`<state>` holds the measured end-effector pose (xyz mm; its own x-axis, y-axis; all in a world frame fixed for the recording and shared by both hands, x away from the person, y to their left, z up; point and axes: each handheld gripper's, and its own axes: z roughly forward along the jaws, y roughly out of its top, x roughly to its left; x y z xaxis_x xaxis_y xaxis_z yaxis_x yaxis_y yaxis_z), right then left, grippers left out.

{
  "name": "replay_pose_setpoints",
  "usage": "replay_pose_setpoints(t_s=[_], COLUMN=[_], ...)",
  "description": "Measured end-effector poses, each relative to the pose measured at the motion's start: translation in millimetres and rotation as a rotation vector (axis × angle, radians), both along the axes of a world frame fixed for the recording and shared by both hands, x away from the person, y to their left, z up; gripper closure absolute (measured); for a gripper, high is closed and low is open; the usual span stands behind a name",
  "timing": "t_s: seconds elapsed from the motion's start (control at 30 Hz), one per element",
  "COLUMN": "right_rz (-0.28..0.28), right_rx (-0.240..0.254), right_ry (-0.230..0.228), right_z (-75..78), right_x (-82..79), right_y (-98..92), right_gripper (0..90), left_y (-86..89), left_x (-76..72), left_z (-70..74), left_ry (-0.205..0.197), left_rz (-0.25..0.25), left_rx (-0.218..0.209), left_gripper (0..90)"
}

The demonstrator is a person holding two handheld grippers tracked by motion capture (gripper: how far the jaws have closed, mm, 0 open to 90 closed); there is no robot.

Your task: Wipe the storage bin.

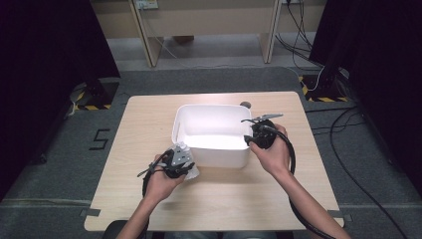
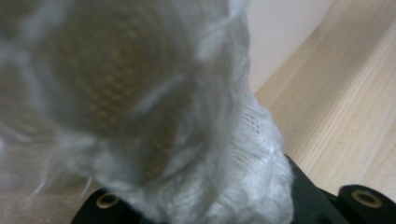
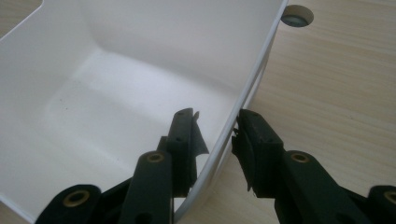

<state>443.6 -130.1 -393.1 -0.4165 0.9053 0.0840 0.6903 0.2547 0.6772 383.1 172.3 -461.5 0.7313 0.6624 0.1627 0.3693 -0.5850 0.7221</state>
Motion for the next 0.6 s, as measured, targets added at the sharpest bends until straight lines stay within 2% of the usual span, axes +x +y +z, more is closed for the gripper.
replay_pose_setpoints(t_s=[0.27,0.47,0.6], right_rz=[0.000,0.002,0.003], right_rx=[0.002,0.003,0.003], right_ry=[-0.001,0.000,-0.001], right_z=[-0.1,-0.1,-0.2], right_x=[-0.1,-0.2,0.3], right_y=[0.1,0.2,0.0], right_gripper=[67.5,67.1,67.0], left_y=[-0.6,-0.3,-1.0], left_x=[2.3,2.8,1.1], left_z=[-10.1,-7.3,0.6], left_ry=[0.020,0.017,0.003], left_rz=[0.005,0.003,0.001], left_rx=[-0.002,0.000,-0.009], left_gripper=[80.7,80.7,80.7])
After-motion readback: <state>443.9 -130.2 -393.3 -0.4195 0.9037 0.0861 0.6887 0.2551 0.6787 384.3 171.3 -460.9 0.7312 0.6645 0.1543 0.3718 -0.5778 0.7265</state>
